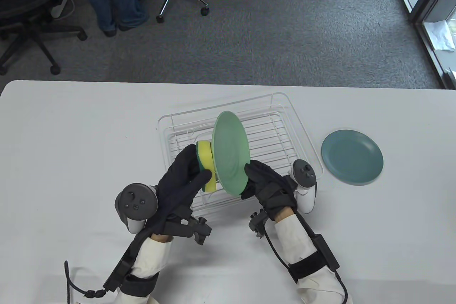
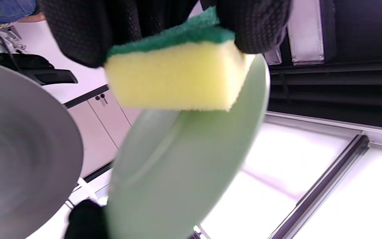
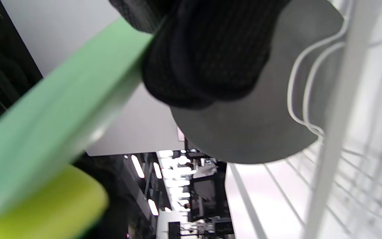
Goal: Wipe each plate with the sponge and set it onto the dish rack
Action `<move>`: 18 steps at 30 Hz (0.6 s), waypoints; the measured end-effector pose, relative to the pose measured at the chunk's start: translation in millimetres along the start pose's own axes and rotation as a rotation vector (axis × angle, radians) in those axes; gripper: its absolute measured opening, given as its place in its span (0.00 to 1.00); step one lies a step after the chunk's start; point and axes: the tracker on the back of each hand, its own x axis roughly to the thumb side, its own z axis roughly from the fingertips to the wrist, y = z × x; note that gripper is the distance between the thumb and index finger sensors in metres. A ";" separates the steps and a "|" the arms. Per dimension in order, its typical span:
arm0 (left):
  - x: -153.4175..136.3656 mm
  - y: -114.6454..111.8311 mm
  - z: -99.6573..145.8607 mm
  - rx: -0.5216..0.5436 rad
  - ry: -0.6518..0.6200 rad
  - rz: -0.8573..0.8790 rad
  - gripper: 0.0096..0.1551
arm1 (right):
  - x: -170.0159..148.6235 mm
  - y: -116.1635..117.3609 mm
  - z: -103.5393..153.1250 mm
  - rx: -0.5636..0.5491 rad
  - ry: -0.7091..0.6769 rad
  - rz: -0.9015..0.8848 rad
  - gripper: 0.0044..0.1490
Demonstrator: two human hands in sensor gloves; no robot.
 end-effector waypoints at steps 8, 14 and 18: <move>-25.9 7.7 -3.9 -0.017 0.130 -0.002 0.45 | 50.2 -28.0 5.6 -0.239 -0.164 0.181 0.27; -40.5 31.5 -0.7 0.098 0.228 -0.012 0.45 | 101.4 -23.3 15.8 -0.522 -0.387 0.683 0.25; -46.7 44.9 1.4 0.147 0.253 0.000 0.45 | 112.4 -12.0 16.9 -0.555 -0.456 0.935 0.24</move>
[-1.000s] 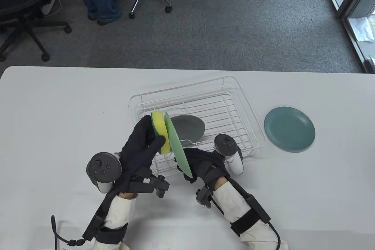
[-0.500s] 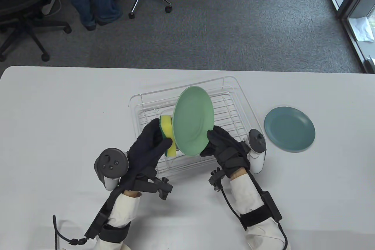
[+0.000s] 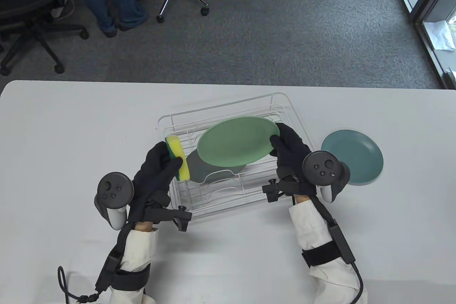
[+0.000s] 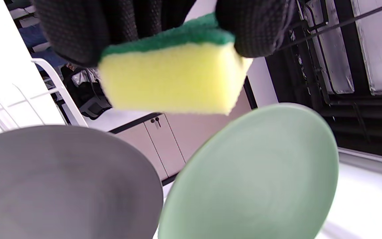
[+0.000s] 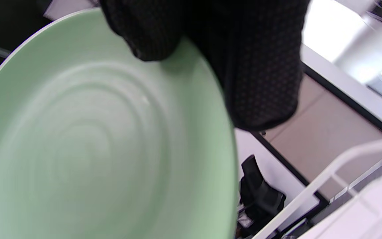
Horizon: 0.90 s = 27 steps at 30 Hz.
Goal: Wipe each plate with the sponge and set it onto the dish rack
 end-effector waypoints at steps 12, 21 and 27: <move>-1.9 3.5 -5.3 0.001 0.006 0.021 0.45 | 20.3 43.8 7.9 0.043 -0.087 0.296 0.24; 1.3 0.6 -4.5 -0.010 -0.009 0.024 0.45 | 30.2 73.1 10.4 0.111 -0.117 0.426 0.24; 1.2 -1.8 -4.9 -0.005 -0.009 0.020 0.45 | 33.9 86.1 11.6 0.158 -0.120 0.423 0.24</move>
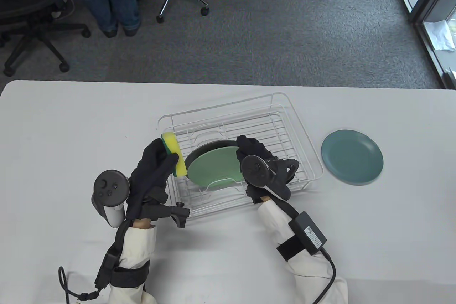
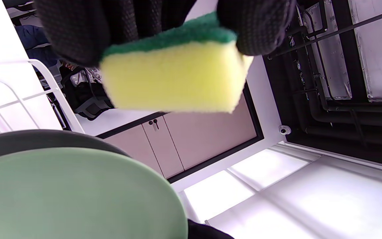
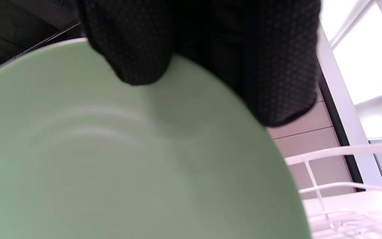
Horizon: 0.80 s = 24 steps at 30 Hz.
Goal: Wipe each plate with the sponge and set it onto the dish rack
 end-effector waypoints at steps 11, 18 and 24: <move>0.5 -6.0 0.0 -0.020 -0.003 -0.015 0.45 | 6.1 6.3 -3.1 0.126 0.015 -0.066 0.26; 1.3 -7.4 0.6 -0.024 -0.011 -0.019 0.45 | -16.4 -7.7 -9.5 0.144 0.115 -0.211 0.29; 2.6 -8.5 1.0 -0.027 -0.022 -0.022 0.45 | -51.8 -38.1 -17.8 0.069 0.208 -0.166 0.30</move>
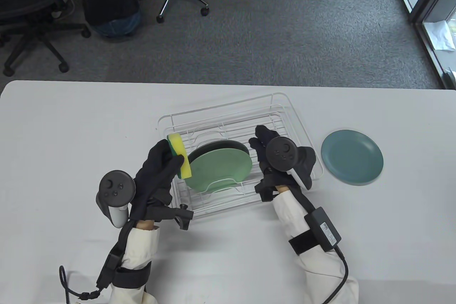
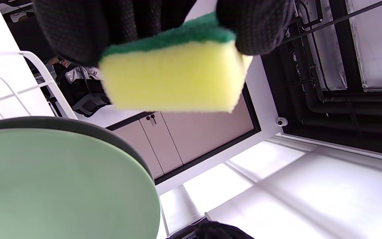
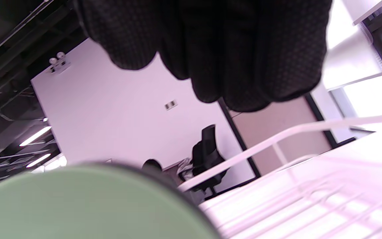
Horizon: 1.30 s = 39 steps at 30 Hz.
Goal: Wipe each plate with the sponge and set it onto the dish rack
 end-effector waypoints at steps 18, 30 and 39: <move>-1.4 -5.1 -1.4 -0.012 0.002 -0.020 0.45 | -169.4 -36.9 -8.2 -0.043 0.489 0.311 0.45; -0.2 -9.5 -2.7 -0.026 -0.007 -0.005 0.45 | -265.4 -9.0 18.8 0.119 0.835 0.441 0.62; -0.4 -10.1 -3.5 -0.025 -0.004 -0.010 0.45 | -288.0 2.2 23.3 0.206 0.938 0.447 0.61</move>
